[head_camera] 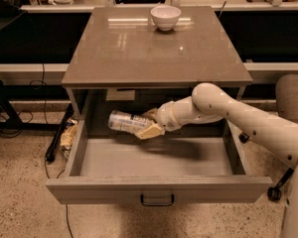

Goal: Place blue plastic bottle into top drawer

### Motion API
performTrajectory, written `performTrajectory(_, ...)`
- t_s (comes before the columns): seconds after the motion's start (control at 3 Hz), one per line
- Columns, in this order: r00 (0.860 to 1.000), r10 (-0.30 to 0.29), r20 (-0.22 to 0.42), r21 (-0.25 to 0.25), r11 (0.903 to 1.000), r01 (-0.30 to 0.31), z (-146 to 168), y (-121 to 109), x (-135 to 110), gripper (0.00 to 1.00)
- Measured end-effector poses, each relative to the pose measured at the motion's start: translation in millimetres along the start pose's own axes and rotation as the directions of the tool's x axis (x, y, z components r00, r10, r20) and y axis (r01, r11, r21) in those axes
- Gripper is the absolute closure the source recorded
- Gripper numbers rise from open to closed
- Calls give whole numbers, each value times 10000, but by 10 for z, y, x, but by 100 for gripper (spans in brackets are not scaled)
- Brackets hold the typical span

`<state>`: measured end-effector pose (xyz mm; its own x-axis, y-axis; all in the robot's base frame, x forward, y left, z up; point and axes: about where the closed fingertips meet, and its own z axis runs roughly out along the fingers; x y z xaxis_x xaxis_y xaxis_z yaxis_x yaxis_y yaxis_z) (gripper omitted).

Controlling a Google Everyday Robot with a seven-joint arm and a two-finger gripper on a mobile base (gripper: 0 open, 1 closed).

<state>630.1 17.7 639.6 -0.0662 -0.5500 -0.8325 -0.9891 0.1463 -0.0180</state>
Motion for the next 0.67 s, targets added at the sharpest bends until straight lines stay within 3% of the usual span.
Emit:
performTrajectory(0.33,10000,38,6,219,9998,-38,-116,30,23,4)
performTrajectory(0.67,9991,411,63,949,9946,-415,-503,108,139,0)
